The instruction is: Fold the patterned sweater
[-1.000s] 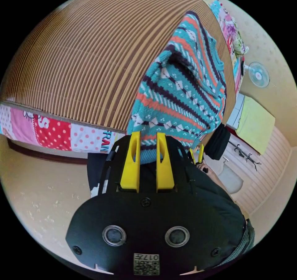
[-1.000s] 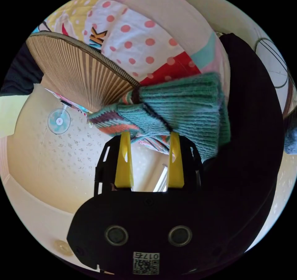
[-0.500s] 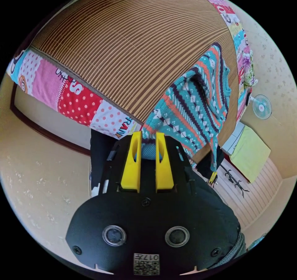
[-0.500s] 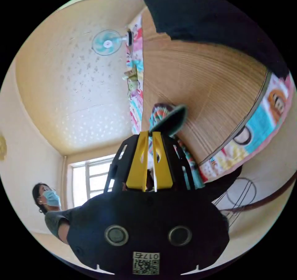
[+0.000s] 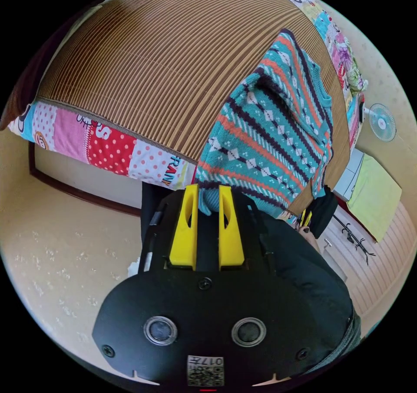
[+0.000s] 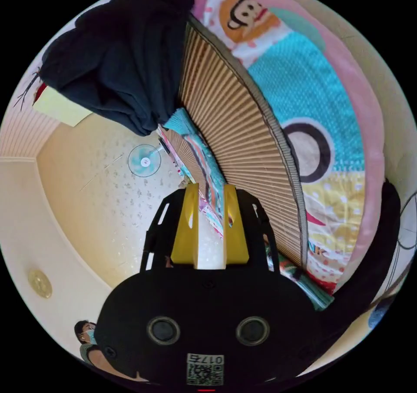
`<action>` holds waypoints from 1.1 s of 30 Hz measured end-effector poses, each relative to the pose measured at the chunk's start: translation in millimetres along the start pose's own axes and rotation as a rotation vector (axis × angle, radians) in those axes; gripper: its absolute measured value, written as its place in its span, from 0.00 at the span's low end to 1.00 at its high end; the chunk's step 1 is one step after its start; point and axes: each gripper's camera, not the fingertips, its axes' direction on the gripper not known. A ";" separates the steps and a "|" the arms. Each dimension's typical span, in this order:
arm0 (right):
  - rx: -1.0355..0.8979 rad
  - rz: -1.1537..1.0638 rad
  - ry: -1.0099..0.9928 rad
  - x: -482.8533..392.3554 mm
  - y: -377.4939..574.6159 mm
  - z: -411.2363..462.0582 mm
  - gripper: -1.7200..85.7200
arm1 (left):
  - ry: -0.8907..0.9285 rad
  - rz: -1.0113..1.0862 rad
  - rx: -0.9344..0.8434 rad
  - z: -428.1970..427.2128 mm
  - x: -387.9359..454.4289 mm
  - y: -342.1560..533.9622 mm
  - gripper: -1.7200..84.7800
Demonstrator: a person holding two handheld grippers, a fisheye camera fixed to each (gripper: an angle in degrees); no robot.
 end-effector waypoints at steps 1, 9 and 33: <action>0.003 0.011 -0.024 8.9 5.0 10.8 0.15 | -0.013 -0.007 -0.001 -0.4 0.3 5.5 0.11; 0.019 -0.028 0.000 -7.9 -14.4 54.0 0.18 | -0.042 -0.070 -0.013 0.9 -10.9 39.8 0.11; -0.662 -0.567 -0.101 -77.9 168.7 261.7 0.06 | 0.029 -0.172 0.035 -50.4 -103.2 62.5 0.11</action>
